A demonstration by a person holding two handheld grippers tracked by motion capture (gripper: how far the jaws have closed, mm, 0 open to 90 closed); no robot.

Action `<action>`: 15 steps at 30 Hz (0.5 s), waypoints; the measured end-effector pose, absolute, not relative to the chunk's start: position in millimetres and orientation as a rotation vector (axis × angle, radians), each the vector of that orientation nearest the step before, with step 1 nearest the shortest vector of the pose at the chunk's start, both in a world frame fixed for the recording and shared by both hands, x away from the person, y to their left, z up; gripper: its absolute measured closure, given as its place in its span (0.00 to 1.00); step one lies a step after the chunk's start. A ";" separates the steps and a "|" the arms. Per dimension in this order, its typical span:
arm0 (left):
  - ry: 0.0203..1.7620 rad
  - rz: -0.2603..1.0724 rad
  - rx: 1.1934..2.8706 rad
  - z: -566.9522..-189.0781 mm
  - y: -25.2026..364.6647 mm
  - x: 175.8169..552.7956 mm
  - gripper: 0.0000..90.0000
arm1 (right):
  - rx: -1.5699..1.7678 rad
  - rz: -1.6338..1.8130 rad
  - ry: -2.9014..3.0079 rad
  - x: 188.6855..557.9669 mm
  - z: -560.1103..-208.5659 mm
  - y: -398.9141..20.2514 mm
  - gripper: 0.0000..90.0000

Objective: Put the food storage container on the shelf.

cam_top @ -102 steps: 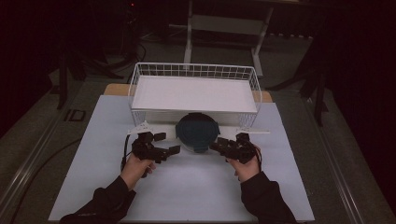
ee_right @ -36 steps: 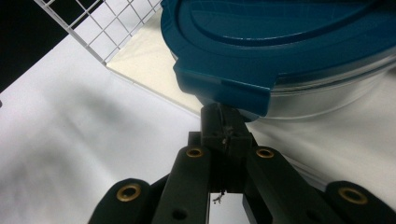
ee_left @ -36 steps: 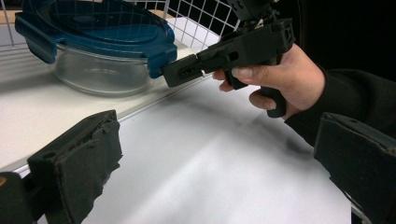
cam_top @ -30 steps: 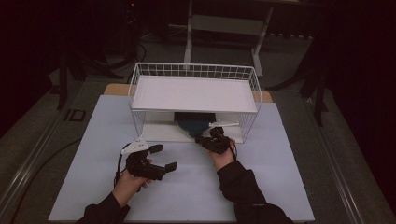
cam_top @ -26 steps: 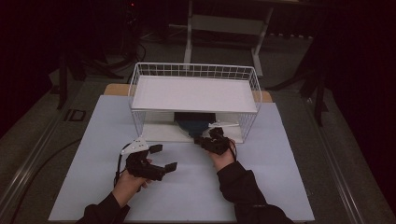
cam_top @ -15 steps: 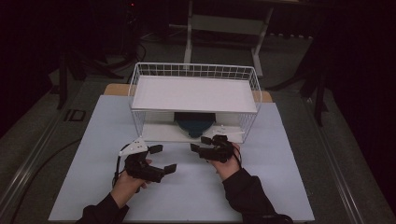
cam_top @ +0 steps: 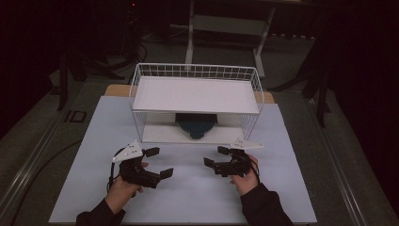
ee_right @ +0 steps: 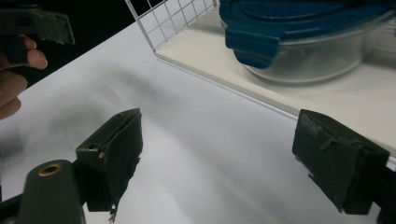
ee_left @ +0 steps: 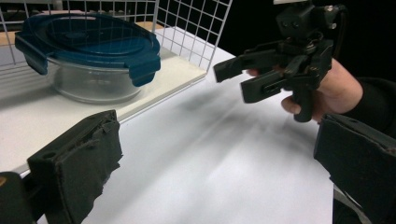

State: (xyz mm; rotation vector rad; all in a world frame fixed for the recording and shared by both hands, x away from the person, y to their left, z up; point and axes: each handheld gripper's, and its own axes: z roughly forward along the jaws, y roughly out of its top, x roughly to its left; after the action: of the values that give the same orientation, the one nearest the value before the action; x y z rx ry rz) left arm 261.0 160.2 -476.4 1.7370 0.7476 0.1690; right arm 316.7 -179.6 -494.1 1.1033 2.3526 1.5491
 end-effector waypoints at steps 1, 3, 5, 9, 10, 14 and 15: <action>0.749 0.169 1.735 -476.8 161.0 260.3 0.01 | 1.104 1.545 2.347 315.1 -493.8 -182.9 0.18; 0.750 0.167 1.737 -478.0 162.3 259.3 0.01 | 1.098 1.542 2.336 311.2 -493.4 -189.0 0.18; 0.752 0.164 1.743 -479.9 162.9 258.0 0.01 | 1.097 1.540 2.335 308.9 -493.3 -191.6 0.18; 0.749 0.162 1.759 -482.8 163.2 256.4 0.01 | 1.084 1.517 2.329 295.3 -493.7 -203.8 0.18; 0.749 0.162 1.759 -482.8 163.2 256.4 0.01 | 1.084 1.517 2.329 295.3 -493.7 -203.8 0.18; 0.743 0.164 1.766 -483.7 162.9 254.2 0.01 | 1.091 1.515 2.318 285.3 -493.6 -213.7 0.18; 0.741 0.164 1.765 -483.8 162.9 253.7 0.01 | 1.088 1.511 2.316 283.9 -493.9 -215.4 0.18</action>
State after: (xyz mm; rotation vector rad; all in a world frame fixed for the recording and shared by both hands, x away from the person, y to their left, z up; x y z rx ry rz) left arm 253.7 162.9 -483.8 1.7646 0.7411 0.1644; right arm 283.9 -215.4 -493.9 1.0884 2.3162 1.5107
